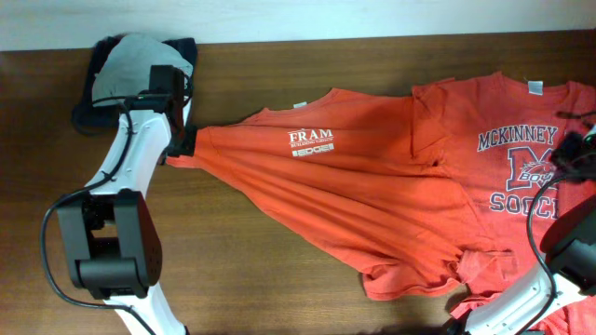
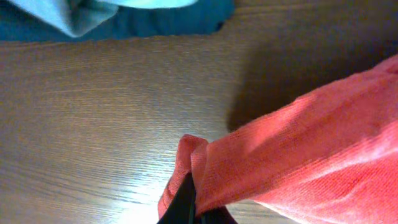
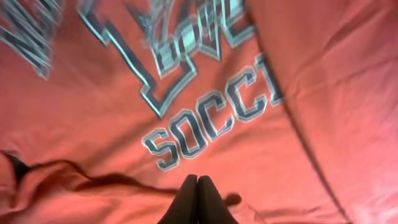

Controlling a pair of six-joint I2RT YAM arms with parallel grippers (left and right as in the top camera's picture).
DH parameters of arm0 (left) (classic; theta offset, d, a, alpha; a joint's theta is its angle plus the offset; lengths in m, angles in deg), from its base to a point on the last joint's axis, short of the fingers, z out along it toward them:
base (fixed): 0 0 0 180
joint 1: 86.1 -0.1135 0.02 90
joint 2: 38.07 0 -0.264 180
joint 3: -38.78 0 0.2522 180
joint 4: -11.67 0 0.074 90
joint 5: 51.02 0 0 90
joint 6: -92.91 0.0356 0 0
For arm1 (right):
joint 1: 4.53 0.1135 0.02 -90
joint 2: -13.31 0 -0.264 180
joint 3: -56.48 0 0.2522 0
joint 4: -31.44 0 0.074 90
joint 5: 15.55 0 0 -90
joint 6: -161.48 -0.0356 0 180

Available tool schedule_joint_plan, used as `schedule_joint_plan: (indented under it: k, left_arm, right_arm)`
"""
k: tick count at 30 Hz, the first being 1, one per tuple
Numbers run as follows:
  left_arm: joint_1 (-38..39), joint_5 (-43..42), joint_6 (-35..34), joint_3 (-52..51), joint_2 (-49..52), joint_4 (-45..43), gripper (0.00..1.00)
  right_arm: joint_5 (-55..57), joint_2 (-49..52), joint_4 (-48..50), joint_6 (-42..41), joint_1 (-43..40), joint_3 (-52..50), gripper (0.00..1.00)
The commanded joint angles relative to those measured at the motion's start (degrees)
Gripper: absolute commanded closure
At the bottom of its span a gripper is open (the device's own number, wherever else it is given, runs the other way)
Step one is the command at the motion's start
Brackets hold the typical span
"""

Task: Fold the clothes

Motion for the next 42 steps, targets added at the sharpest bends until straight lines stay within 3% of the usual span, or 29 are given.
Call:
schedule_joint_plan:
  k: [1, 7, 12, 28, 42]
  left_arm:
    - [-1.73, 1.86, -2.4, 0.48, -0.48, -1.95, 0.97]
    - [-1.73, 1.27, -3.98, 4.28, -0.48, -3.45, 0.97]
    - [-1.73, -9.99, -5.66, 8.66, -0.48, -2.58, 0.97]
    - [-2.1, -5.25, -5.81, 8.59, -0.37, -2.38, 0.97]
    - [-2.08, -5.42, -5.84, 8.55, -0.37, -2.21, 0.97]
  right_arm:
    - [-1.38, -0.48, 0.52, -2.62, 0.35, -6.6, 0.96]
    - [-7.28, -0.48, 6.05, -2.03, 1.53, -18.47, 0.96]
    - [-9.31, -0.48, 8.46, 1.4, 5.92, -21.59, 0.96]
    - [-6.88, -0.44, 23.89, 2.23, 23.82, -22.23, 0.96]
    - [-8.41, -0.44, 29.77, 2.23, 27.04, -22.67, 0.96]
